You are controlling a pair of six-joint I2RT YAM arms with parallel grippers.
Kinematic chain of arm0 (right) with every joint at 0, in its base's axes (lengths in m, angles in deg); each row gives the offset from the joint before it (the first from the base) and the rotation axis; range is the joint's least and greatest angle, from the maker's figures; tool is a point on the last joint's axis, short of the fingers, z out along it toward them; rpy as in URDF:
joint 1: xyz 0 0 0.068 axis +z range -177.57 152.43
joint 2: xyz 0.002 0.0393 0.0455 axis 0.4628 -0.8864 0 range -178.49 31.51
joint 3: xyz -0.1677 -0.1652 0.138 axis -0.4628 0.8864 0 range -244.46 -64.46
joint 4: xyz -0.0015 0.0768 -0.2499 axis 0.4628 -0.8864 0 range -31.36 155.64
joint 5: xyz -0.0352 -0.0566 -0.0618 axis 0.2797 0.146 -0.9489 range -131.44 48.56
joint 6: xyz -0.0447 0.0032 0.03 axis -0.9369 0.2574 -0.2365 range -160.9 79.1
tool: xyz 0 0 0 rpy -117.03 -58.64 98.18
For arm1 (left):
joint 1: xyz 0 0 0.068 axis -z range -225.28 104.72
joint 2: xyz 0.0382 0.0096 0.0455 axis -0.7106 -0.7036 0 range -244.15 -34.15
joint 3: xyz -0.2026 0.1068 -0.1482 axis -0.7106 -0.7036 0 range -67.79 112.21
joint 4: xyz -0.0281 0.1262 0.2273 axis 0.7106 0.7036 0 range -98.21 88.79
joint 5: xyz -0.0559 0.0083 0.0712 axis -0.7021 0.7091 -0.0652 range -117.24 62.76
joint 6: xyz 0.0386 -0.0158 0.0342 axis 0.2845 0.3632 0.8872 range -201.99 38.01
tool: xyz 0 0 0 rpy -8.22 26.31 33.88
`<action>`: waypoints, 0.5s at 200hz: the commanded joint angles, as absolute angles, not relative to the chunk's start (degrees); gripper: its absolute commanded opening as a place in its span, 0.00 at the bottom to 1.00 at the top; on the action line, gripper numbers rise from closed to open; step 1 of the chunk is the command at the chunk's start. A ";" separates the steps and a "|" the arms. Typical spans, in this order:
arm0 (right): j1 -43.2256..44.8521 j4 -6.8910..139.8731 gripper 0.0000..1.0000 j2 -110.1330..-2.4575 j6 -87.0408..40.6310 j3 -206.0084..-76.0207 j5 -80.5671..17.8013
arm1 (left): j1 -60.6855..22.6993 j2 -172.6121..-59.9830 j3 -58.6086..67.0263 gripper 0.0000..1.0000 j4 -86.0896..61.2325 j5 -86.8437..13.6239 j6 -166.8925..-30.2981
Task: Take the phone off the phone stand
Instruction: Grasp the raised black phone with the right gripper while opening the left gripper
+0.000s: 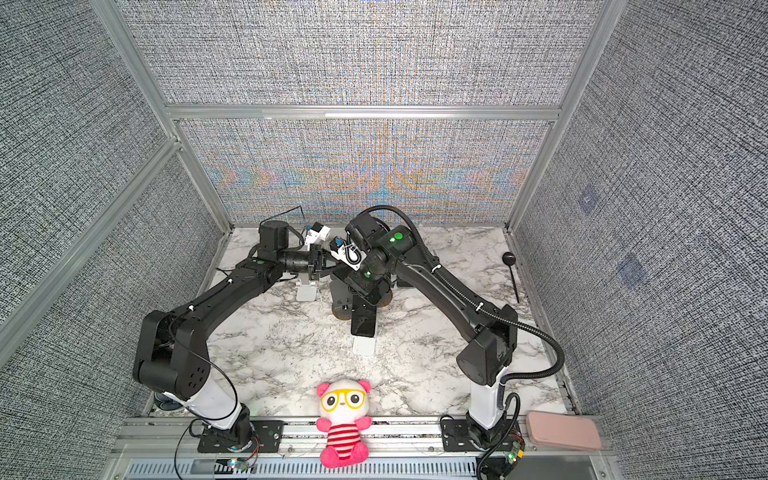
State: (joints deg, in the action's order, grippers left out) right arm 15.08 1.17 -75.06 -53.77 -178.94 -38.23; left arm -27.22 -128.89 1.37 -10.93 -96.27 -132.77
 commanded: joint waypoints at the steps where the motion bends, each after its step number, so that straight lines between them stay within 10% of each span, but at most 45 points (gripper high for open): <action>1: 15.01 3.14 0.48 -74.87 -52.16 -178.76 -40.73 | -27.60 -129.19 0.62 0.13 -18.24 -98.69 -138.10; 100: 12.46 4.67 0.37 -73.79 -50.34 -178.30 -41.14 | -28.81 -129.09 0.16 0.42 -18.67 -97.20 -138.06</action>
State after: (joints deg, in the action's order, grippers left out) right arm 13.71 3.32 -75.25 -51.84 -178.70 -40.51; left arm -28.14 -129.27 0.22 -17.09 -97.30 -138.02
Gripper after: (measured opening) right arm 0.606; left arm 0.395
